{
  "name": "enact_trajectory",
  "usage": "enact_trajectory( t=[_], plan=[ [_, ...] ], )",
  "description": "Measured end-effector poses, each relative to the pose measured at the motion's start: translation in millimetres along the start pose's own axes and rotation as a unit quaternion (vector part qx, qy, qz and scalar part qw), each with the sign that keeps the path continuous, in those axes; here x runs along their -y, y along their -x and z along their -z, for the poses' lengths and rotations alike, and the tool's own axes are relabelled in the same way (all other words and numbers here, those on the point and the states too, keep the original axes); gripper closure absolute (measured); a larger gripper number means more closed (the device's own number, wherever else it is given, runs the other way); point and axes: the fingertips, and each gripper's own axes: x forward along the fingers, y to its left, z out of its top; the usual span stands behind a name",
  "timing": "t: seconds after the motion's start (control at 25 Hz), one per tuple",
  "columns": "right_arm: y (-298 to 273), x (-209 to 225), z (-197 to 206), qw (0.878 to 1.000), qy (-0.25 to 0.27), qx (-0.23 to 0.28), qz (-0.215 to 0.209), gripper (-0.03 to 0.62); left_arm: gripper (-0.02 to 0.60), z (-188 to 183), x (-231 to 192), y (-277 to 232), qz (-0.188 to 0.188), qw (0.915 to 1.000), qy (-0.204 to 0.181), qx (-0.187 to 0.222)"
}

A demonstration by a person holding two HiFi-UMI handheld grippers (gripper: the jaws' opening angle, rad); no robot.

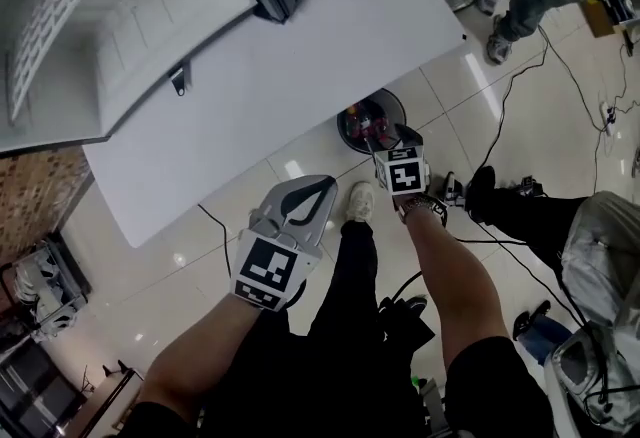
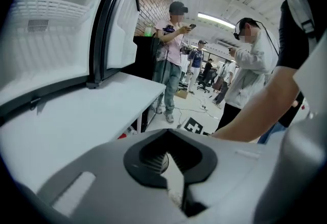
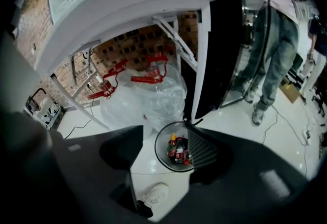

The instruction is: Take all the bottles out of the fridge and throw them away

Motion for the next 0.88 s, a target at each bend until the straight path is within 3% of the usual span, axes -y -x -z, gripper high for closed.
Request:
enact_trajectory(
  t=[0.44, 0.72, 0.88],
  plan=[
    [114.1, -45.7, -77.5, 0.994, 0.06, 0.086, -0.013, 0.324, 0.578, -51.1, -3.0, 57.7, -0.022, 0.9982, -0.006, 0.056],
    [197.8, -95.6, -159.4, 0.977, 0.105, 0.181, -0.035, 0.368, 0.578, -86.6, -20.5, 103.6, -0.06, 0.993, -0.01, 0.101],
    [247.5, -128.4, -184.3, 0.965, 0.127, 0.224, -0.053, 0.381, 0.578, -101.5, -18.3, 133.9, -0.082, 0.9883, -0.014, 0.128]
  ],
)
